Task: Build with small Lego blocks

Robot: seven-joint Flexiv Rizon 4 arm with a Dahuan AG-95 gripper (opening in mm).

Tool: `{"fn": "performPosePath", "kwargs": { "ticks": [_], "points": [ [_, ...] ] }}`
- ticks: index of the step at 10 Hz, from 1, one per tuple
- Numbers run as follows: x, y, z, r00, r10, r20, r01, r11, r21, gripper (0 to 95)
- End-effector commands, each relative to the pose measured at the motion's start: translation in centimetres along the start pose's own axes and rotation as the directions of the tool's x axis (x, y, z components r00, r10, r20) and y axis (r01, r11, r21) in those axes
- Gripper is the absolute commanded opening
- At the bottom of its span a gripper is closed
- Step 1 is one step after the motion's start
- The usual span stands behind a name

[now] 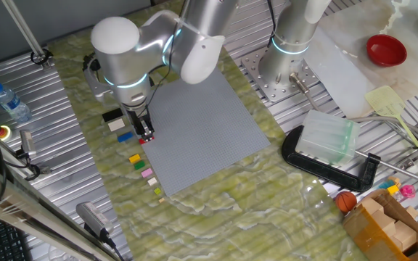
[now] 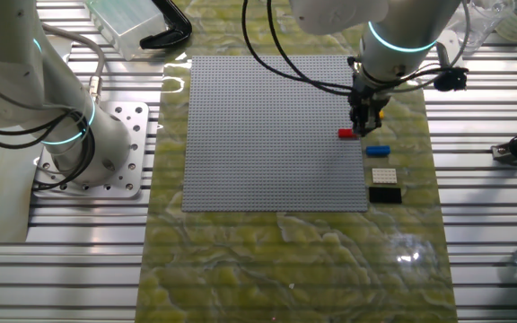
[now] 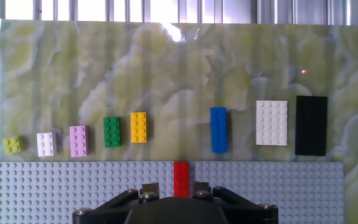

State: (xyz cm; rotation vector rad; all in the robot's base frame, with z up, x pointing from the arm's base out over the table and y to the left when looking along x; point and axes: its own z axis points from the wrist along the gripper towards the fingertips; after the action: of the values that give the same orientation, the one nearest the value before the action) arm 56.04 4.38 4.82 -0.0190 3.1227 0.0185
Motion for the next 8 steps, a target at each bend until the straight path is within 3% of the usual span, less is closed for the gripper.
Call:
{"fn": "performPosePath", "kwargs": {
  "ticks": [1,8],
  "points": [
    [0.27,0.0,-0.2,1.0,-0.015,0.004,0.015,1.0,0.001,0.0],
    [1.22,-0.29,0.5,1.0,0.008,0.0,-0.008,1.0,0.005,0.0]
  ]
}}
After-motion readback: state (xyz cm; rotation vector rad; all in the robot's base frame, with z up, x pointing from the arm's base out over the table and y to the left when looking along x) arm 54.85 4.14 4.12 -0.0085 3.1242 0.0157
